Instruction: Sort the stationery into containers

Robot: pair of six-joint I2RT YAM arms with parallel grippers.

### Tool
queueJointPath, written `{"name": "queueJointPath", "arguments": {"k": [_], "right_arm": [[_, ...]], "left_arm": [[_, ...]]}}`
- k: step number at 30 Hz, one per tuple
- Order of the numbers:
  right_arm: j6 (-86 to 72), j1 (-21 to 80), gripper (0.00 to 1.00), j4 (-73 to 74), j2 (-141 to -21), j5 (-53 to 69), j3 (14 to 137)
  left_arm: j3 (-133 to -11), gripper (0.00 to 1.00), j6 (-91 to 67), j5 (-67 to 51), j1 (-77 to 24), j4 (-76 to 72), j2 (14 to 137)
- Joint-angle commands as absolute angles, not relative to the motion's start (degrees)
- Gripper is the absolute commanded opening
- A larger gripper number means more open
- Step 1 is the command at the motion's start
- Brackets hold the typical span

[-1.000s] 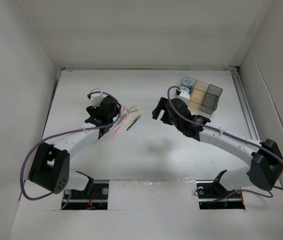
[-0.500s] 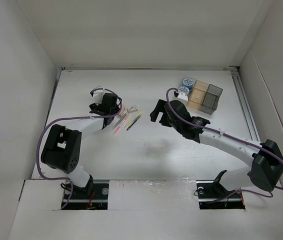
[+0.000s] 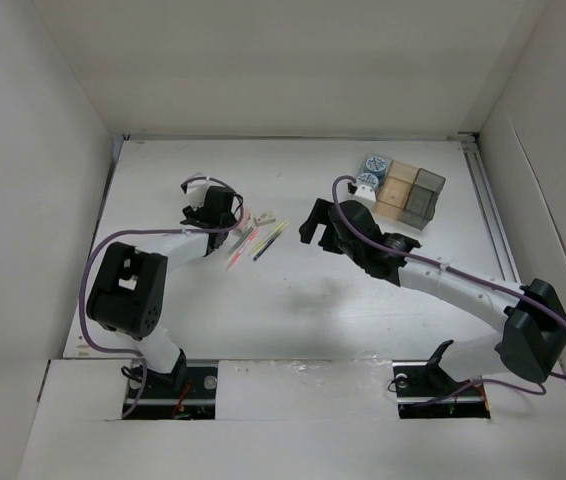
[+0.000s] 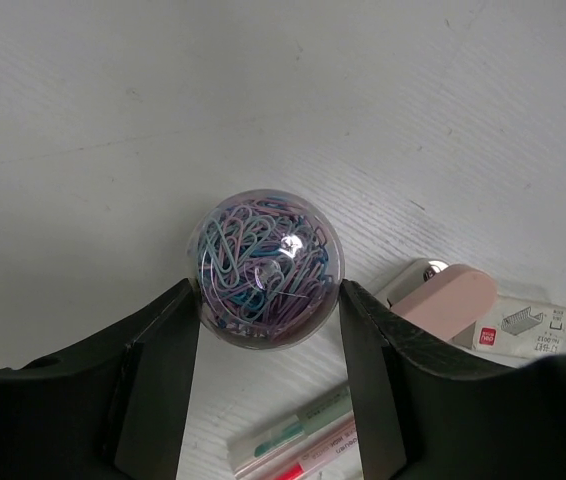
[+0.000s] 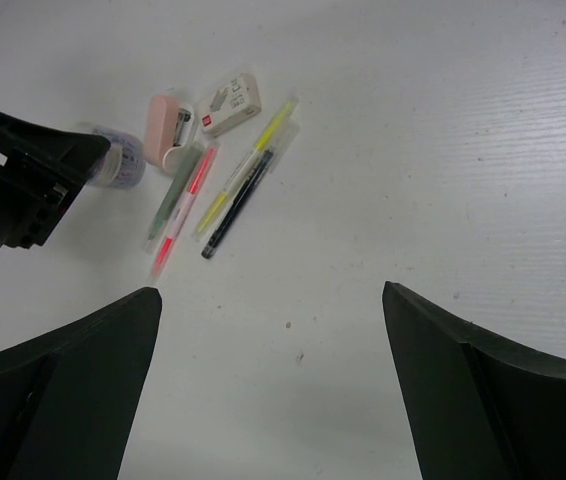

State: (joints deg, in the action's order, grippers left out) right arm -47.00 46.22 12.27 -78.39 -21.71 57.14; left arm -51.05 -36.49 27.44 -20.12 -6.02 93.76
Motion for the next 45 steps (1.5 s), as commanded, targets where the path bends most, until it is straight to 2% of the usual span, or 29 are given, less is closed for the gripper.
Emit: {"name": "queueJointPath", "arguments": {"k": [1,5,10,14,20,24,26,29,38,45], "right_arm": [[-47.5,46.8,0.98,8.7,-78.6,-21.3,57.1],[-47.5,46.8,0.99,8.2,-79.1,-19.1,57.7],[-48.7,47.3,0.99,4.2,-79.6,-12.8,56.5],[-48.7,47.3,0.99,-2.3,-78.4,-8.5,53.4],[-44.4,47.3,0.91,-9.4,-71.4,-5.7,49.6],[-39.2,47.3,0.91,-14.2,-64.8,-1.0,46.8],[-37.4,46.6,0.99,-16.4,-62.9,3.2,45.6],[-36.2,44.7,1.00,-17.8,-61.2,7.9,45.0],[-37.3,37.4,1.00,-19.9,-53.6,14.2,43.2],[-43.4,30.3,1.00,-27.8,-55.4,34.3,44.7]], "left_arm": [[-52.0,0.29,-36.3,27.0,-19.6,-6.2,91.2],[-49.2,0.24,-36.9,24.7,-19.6,-6.2,84.4],[-44.8,0.23,-38.1,17.2,-20.5,-6.8,72.5],[-43.5,0.23,-40.2,10.1,-21.0,-9.1,68.4],[-43.0,0.23,-45.1,-14.9,-19.6,-16.9,65.7],[-43.6,0.25,-50.3,-22.8,-19.6,-20.2,65.2],[-43.6,0.27,-56.0,-28.1,-19.6,-25.5,64.7],[-42.2,0.27,-61.8,-33.5,-19.6,-33.0,63.6],[-41.1,0.31,-77.6,-41.1,-19.6,-46.7,61.6],[-37.8,0.31,-87.5,-45.3,-19.6,-57.9,62.1]]}}
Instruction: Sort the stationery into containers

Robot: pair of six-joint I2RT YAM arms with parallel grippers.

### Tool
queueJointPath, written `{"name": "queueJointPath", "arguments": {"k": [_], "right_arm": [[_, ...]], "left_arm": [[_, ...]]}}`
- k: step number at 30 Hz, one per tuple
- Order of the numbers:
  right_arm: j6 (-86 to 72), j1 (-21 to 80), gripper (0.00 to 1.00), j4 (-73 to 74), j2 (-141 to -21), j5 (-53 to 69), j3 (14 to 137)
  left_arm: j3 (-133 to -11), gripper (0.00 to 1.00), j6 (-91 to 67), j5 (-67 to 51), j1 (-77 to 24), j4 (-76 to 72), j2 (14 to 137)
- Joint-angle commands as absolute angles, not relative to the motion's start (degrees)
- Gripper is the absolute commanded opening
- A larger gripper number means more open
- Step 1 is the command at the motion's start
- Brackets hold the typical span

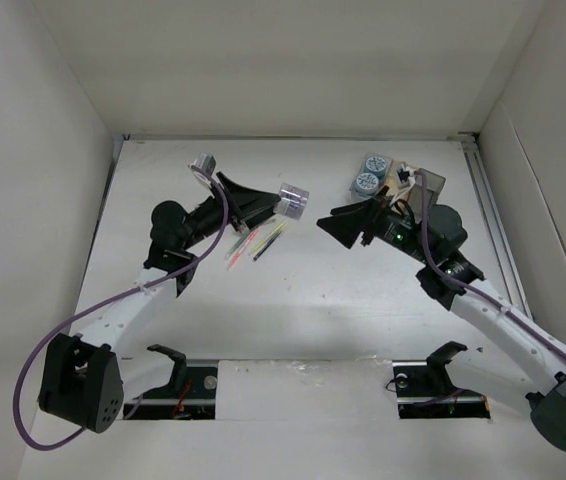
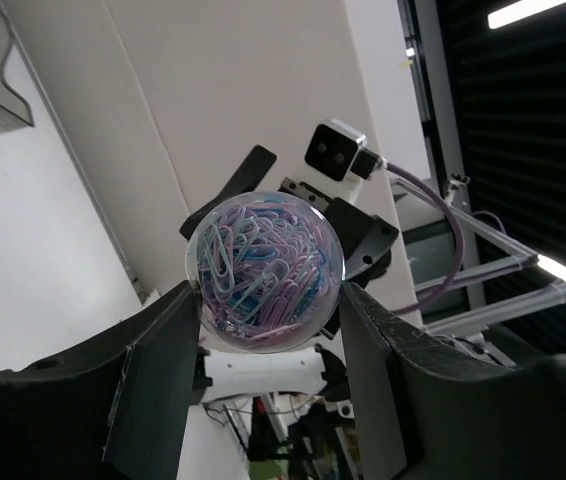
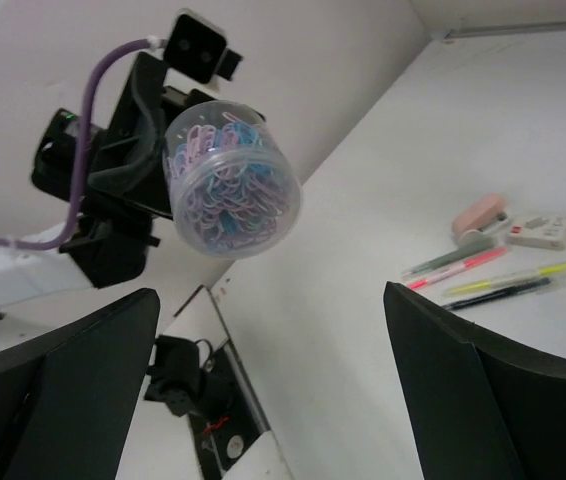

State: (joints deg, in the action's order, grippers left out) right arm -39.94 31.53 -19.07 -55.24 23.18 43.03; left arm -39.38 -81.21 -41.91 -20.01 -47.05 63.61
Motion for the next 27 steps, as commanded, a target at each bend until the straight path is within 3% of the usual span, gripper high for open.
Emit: {"name": "queueJointPath", "arguments": {"k": [1,5,27], "right_arm": [[-44.2,30.3,1.00,-29.1,-55.9,35.7,44.7],[-45.9,30.3,1.00,-31.0,-58.9,41.7,46.1],[-48.2,32.2,1.00,-34.3,-65.1,39.4,50.5]], "left_arm": [[-37.8,0.31,-88.4,-45.8,-19.6,-60.0,62.1],[-37.2,0.31,-89.8,-46.5,-19.6,-61.8,62.1],[-40.7,0.32,-84.1,-47.5,-21.9,-54.1,62.5]]}}
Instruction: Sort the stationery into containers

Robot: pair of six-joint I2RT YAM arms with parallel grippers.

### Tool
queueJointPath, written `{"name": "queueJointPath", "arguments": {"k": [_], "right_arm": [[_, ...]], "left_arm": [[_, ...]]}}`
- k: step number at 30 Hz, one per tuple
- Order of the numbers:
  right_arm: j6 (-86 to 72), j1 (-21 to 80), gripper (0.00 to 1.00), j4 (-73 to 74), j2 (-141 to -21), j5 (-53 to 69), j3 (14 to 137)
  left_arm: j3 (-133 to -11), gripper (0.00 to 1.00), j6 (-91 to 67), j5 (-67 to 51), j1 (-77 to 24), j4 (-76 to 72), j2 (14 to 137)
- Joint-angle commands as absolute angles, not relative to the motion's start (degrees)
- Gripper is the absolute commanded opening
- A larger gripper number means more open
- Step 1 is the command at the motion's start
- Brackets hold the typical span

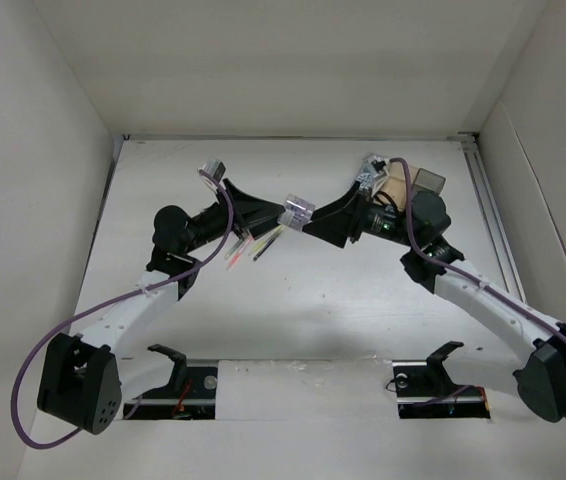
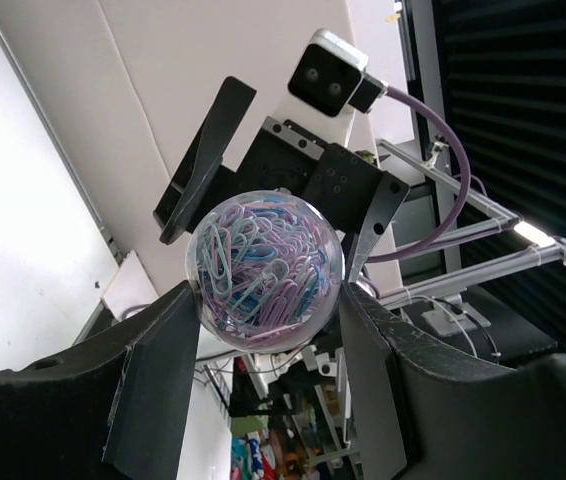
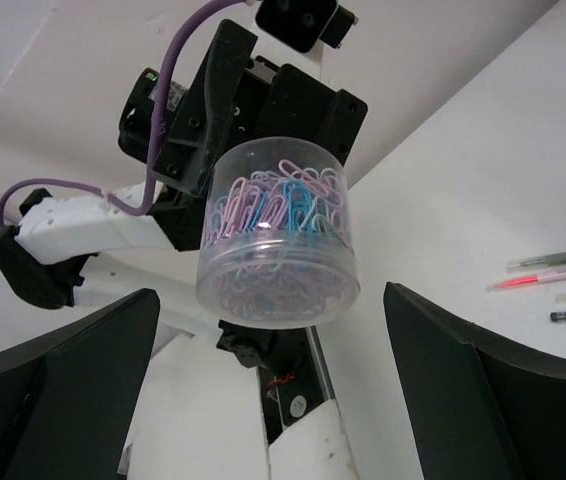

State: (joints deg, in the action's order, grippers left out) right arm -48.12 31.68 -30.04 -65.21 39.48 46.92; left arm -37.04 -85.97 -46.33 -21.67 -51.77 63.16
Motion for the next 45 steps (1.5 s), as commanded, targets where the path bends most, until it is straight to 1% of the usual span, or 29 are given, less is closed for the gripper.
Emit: {"name": "queueJointPath", "arguments": {"k": [1,6,11,15,20,24,26,29,30,33,34,35,36,37,38,39,40,41,42,44,45], "right_arm": [[-48.2,32.2,1.00,-34.3,-65.7,39.4,50.5],[-49.4,32.7,1.00,-36.2,-67.7,40.4,51.1],[-49.4,33.2,1.00,-37.3,-69.4,40.4,51.1],[-50.5,33.8,0.92,-38.5,-69.4,40.4,49.9],[-50.5,33.8,0.87,-38.5,-69.4,38.6,48.7],[-50.5,34.3,0.76,-38.5,-69.4,37.3,48.0],[-50.5,34.3,0.68,-38.5,-69.4,36.7,48.0],[-51.1,34.3,0.63,-38.5,-69.4,35.5,47.5],[-51.1,34.3,0.59,-38.5,-69.4,35.0,47.5],[-51.6,34.3,0.56,-37.6,-69.4,33.6,47.5],[-51.6,34.3,0.54,-35.8,-69.4,31.8,48.5],[-51.6,34.3,0.54,-31.6,-69.4,31.1,50.1],[-50.7,33.8,0.53,-29.8,-69.4,30.6,50.6],[-49.9,33.8,0.53,-28.3,-69.4,30.0,50.6],[-49.9,33.8,0.53,-26.9,-69.4,28.4,51.2],[-49.1,33.8,0.53,-23.9,-68.7,27.5,51.2],[-48.2,33.1,0.53,-22.2,-68.1,26.6,51.8],[-48.2,33.0,0.53,-20.5,-68.1,24.5,51.9],[-47.3,31.8,0.53,-16.8,-68.1,23.5,52.5],[-46.1,30.2,0.53,-12.8,-68.1,21.7,54.1],[-45.5,27.5,0.53,-11.0,-68.1,20.1,54.7]], "left_arm": [[-40.7,0.32,-84.1,-47.5,-21.9,-54.1,62.5],[-40.7,0.32,-83.5,-48.1,-21.9,-53.4,64.2],[-40.0,0.32,-83.5,-48.1,-21.9,-56.5,64.7],[-38.2,0.32,-85.4,-47.5,-21.9,-60.2,65.7],[-36.5,0.32,-86.9,-47.5,-21.9,-65.3,67.8],[-35.9,0.31,-87.5,-47.0,-21.9,-66.7,68.6],[-35.9,0.31,-87.5,-47.0,-21.9,-67.3,69.1],[-35.3,0.31,-87.5,-47.0,-21.9,-67.3,69.1],[-35.3,0.31,-86.9,-47.0,-21.9,-66.8,69.1],[-35.3,0.43,-83.5,-46.4,-21.9,-64.0,68.6],[-35.9,0.48,-79.8,-44.8,-21.9,-59.7,66.8],[-35.9,0.59,-77.5,-43.8,-21.9,-56.9,65.8],[-37.7,0.63,-74.6,-42.6,-21.9,-53.5,64.9],[-38.7,0.67,-71.4,-39.6,-21.9,-45.3,62.6],[-39.4,0.70,-65.1,-37.5,-21.9,-41.7,61.3],[-40.0,0.73,-62.3,-35.4,-21.9,-38.1,59.9],[-41.3,0.76,-59.7,-33.0,-21.9,-31.1,58.5],[-41.8,0.76,-57.2,-28.0,-21.9,-28.1,55.8],[-41.8,0.76,-54.9,-25.6,-21.9,-25.5,54.5],[-41.8,0.80,-50.3,-19.4,-21.9,-21.0,50.7],[-41.8,0.80,-49.0,-17.6,-21.9,-19.9,49.6]]}}
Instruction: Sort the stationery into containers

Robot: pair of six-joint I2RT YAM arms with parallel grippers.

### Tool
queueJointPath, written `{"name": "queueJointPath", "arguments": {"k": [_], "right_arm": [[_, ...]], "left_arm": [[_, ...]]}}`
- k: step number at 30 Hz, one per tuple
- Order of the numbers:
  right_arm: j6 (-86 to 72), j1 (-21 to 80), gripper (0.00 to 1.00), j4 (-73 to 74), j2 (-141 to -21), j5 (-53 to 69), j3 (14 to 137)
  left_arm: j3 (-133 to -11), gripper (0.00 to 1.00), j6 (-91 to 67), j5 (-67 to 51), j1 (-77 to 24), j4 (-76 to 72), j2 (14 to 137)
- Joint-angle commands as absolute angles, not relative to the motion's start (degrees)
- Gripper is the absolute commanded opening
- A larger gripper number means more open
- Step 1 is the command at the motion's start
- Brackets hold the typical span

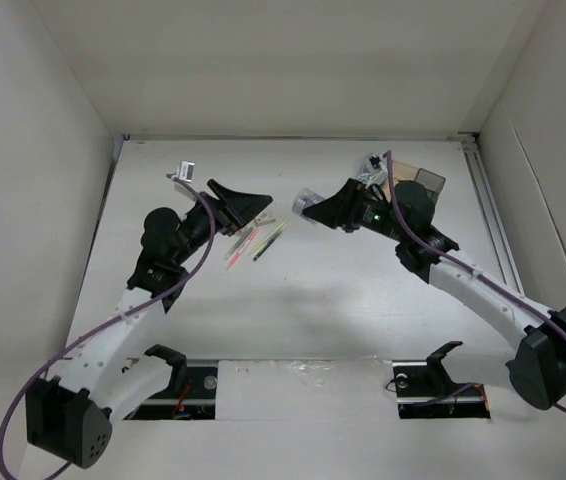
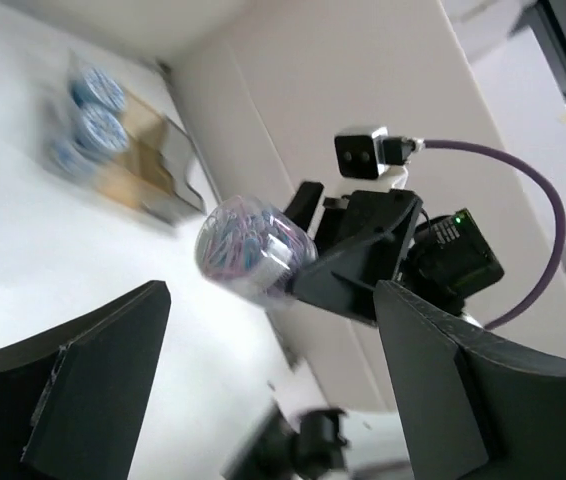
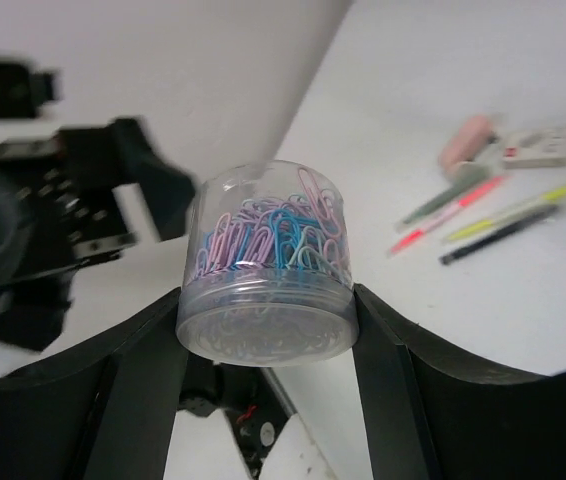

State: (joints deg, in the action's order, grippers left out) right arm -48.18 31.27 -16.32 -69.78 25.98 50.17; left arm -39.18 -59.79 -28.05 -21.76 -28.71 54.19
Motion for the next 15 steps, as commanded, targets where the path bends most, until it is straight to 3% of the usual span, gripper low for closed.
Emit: {"name": "queueJointPath", "arguments": {"k": [1,7,15], "right_arm": [[-45.5,26.0,0.53,-7.9,-68.6,20.0,55.9],[-44.9,15.1,0.53,5.1,-73.8,12.5,63.4],[-42.3,9.3,0.53,26.3,-91.8,-7.9,83.8]], "left_arm": [[-40.4,0.81,-47.5,-16.3,-21.9,-18.9,48.6],[-35.7,0.82,-43.9,-13.3,-21.9,-17.8,46.6],[-29.0,0.66,-39.8,-13.4,-21.9,-21.5,49.4]]}}
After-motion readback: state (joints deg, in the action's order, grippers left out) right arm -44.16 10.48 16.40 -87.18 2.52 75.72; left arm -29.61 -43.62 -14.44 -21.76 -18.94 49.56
